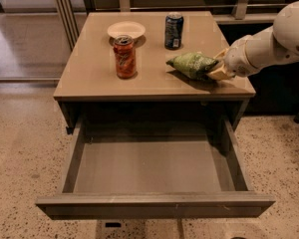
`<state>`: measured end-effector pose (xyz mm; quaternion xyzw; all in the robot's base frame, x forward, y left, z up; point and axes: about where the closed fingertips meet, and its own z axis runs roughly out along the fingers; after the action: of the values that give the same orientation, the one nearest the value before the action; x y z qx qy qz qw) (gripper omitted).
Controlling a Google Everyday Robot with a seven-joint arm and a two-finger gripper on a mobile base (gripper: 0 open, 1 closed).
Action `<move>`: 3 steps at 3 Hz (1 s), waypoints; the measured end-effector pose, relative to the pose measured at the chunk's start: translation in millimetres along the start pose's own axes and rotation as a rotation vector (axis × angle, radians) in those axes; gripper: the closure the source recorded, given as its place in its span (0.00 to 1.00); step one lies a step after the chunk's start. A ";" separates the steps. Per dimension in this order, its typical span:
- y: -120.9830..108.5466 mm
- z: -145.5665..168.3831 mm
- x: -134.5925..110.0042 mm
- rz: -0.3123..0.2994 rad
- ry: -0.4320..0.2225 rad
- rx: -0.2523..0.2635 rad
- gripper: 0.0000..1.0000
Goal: Place green jalapeno chip bag into top drawer
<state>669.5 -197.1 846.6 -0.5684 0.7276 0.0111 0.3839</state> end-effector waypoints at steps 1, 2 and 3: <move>25.5 -20.1 -9.1 -0.087 -0.081 -0.077 1.00; 51.3 -50.8 -17.7 -0.168 -0.156 -0.158 1.00; 73.4 -84.9 -34.2 -0.242 -0.249 -0.257 1.00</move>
Offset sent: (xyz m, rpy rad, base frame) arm -0.1205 0.0057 0.0448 0.0692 0.0046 0.4397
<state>563.8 -181.6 895.1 -0.6902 0.5936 0.1278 0.3936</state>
